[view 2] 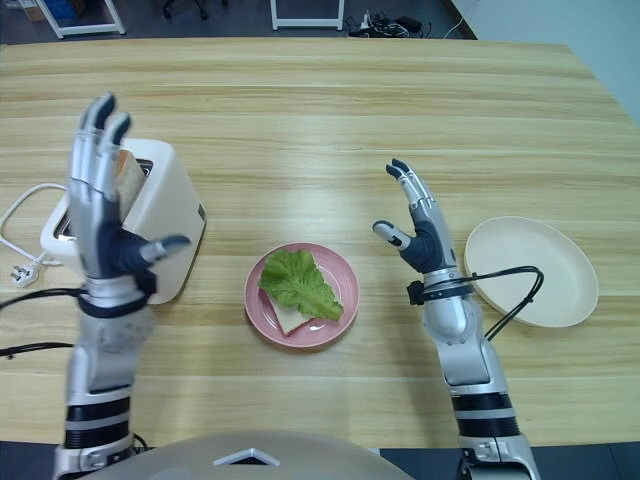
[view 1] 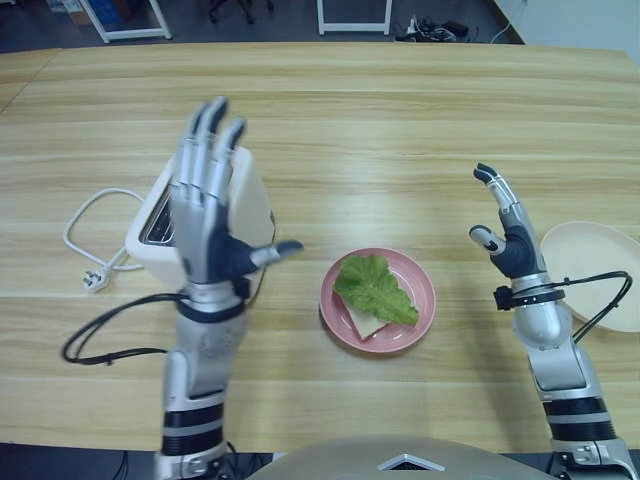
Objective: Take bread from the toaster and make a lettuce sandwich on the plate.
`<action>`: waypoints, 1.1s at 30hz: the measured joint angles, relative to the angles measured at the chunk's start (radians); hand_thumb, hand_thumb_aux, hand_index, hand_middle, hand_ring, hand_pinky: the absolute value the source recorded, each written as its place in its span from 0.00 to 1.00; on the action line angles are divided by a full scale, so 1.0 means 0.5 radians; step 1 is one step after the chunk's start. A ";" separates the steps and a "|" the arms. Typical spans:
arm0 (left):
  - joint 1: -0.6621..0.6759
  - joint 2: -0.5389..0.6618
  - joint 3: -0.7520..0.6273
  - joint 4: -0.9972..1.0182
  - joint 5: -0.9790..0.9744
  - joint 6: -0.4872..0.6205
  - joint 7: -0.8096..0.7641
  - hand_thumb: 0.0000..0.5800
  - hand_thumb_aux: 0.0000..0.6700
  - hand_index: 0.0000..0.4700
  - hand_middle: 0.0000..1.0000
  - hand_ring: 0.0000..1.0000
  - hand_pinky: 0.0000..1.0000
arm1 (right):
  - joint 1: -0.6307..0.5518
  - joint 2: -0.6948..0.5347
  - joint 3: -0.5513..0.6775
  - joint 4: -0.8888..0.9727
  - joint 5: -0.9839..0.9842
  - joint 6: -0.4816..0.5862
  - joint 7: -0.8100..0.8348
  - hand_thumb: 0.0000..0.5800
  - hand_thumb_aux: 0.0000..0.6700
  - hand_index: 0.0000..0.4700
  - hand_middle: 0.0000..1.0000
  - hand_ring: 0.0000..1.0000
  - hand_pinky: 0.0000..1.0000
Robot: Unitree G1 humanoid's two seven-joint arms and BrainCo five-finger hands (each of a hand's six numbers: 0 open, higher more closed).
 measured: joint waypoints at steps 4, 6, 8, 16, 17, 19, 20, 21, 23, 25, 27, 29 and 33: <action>0.042 0.105 0.187 0.047 0.134 0.494 -0.194 0.00 0.00 0.00 0.00 0.00 0.00 | 0.000 0.025 0.008 0.066 -0.026 -0.011 -0.008 0.00 0.00 0.00 0.00 0.00 0.00; 0.076 0.121 0.207 0.058 0.165 0.692 -0.308 0.00 0.00 0.00 0.00 0.00 0.00 | 0.001 0.029 0.007 0.073 -0.034 -0.015 -0.014 0.00 0.00 0.00 0.00 0.00 0.00; 0.083 0.134 0.198 0.080 0.173 0.779 -0.372 0.00 0.00 0.00 0.00 0.00 0.00 | 0.001 0.032 0.007 0.079 -0.038 -0.016 -0.017 0.00 0.00 0.00 0.00 0.00 0.00; 0.095 0.202 0.081 0.121 0.146 0.889 -0.429 1.00 1.00 1.00 1.00 1.00 1.00 | 0.029 0.041 0.002 0.078 -0.073 -0.016 -0.021 0.00 0.00 0.00 0.00 0.00 0.00; 0.093 0.202 0.076 0.115 0.122 0.868 -0.398 1.00 1.00 1.00 1.00 1.00 1.00 | 0.031 0.041 0.001 0.078 -0.074 -0.016 -0.021 0.00 0.00 0.00 0.00 0.00 0.00; 0.091 0.203 0.062 0.104 0.093 0.824 -0.323 1.00 1.00 1.00 1.00 1.00 1.00 | 0.035 0.041 0.000 0.078 -0.075 -0.016 -0.021 0.00 0.00 0.00 0.00 0.00 0.00; 0.090 0.203 0.057 0.102 0.091 0.797 -0.290 1.00 1.00 1.00 1.00 1.00 1.00 | 0.037 0.041 0.000 0.078 -0.075 -0.016 -0.021 0.00 0.00 0.00 0.00 0.00 0.00; 0.091 0.203 0.052 0.101 0.091 0.778 -0.266 1.00 1.00 1.00 1.00 1.00 1.00 | 0.038 0.041 0.000 0.078 -0.076 -0.015 -0.021 0.00 0.00 0.00 0.00 0.00 0.00; 0.096 0.205 0.042 0.089 0.103 0.721 -0.131 1.00 1.00 1.00 1.00 1.00 1.00 | 0.038 0.042 0.000 0.078 -0.093 -0.013 -0.028 0.00 0.00 0.00 0.00 0.00 0.00; 0.105 0.209 0.042 -0.036 0.179 0.610 0.118 1.00 1.00 1.00 1.00 1.00 1.00 | 0.038 0.043 -0.001 0.092 -0.113 -0.012 -0.039 0.00 0.00 0.00 0.00 0.00 0.00; 0.103 0.223 0.043 -0.100 0.228 0.534 0.279 1.00 1.00 1.00 1.00 1.00 1.00 | 0.039 0.045 -0.005 0.107 -0.114 -0.011 -0.047 0.00 0.00 0.00 0.00 0.00 0.00; 0.104 0.248 0.065 -0.121 0.271 0.485 0.413 1.00 1.00 1.00 1.00 1.00 1.00 | 0.039 0.047 -0.007 0.112 -0.115 -0.010 -0.053 0.00 0.00 0.00 0.00 0.00 0.00; 0.115 0.268 0.168 -0.236 0.254 0.356 0.660 1.00 1.00 1.00 1.00 1.00 1.00 | 0.039 0.059 -0.007 0.125 -0.115 -0.009 -0.059 0.00 0.00 0.00 0.00 0.00 0.00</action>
